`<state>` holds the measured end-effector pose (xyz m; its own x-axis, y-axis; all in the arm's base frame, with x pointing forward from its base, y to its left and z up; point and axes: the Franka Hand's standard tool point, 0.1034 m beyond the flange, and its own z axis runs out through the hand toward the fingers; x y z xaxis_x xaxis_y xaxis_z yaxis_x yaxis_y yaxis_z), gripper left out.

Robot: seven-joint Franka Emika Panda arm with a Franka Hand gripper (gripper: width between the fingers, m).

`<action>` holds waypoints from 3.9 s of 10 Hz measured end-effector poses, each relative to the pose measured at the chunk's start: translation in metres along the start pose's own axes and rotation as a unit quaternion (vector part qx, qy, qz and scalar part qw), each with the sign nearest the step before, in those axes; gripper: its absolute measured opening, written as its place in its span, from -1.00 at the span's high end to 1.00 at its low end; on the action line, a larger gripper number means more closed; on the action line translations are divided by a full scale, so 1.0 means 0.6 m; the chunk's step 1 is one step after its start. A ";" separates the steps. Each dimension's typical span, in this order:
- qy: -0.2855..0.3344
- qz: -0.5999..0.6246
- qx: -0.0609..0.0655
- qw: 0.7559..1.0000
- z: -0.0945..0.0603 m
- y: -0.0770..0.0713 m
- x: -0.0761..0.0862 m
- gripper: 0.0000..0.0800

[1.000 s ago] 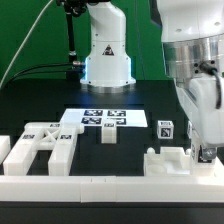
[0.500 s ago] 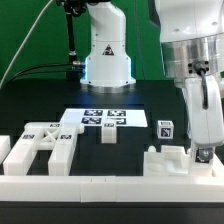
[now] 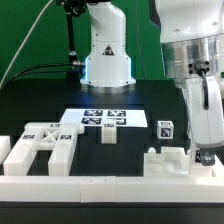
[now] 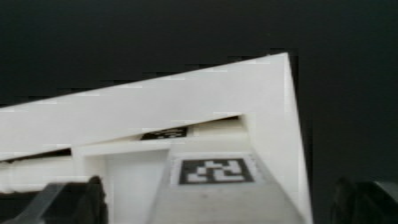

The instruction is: Assemble chair

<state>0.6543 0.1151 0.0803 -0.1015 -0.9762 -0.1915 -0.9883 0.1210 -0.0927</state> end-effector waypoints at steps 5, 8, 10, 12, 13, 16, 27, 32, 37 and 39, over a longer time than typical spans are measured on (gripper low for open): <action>-0.002 -0.053 0.007 0.999 -0.043 -0.003 0.017 -0.62; 0.000 -0.064 0.008 0.998 -0.041 0.000 0.021 -0.62; 0.004 -0.114 0.009 0.993 -0.041 0.028 0.048 -0.62; 0.004 -0.173 0.001 0.985 -0.051 0.069 0.078 -0.62; 0.008 -0.207 0.001 0.978 -0.051 0.073 0.073 -0.62; 0.014 -0.312 0.006 0.950 -0.050 0.070 0.068 -0.62; 0.021 -0.707 -0.049 0.706 -0.002 0.154 0.168 -0.62; -0.047 -0.726 -0.144 0.671 -0.013 0.194 0.238 -0.62; -0.179 -0.687 -0.275 0.648 0.007 0.233 0.240 -0.62; -0.221 -0.656 -0.337 0.638 0.005 0.248 0.242 -0.62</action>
Offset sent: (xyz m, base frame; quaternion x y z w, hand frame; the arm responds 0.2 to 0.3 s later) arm 0.0000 0.0000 0.0000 0.0000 0.0000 0.0000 1.0000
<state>0.4928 -0.0079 0.0357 0.7587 0.0070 -0.6515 -0.0282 -0.9987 -0.0436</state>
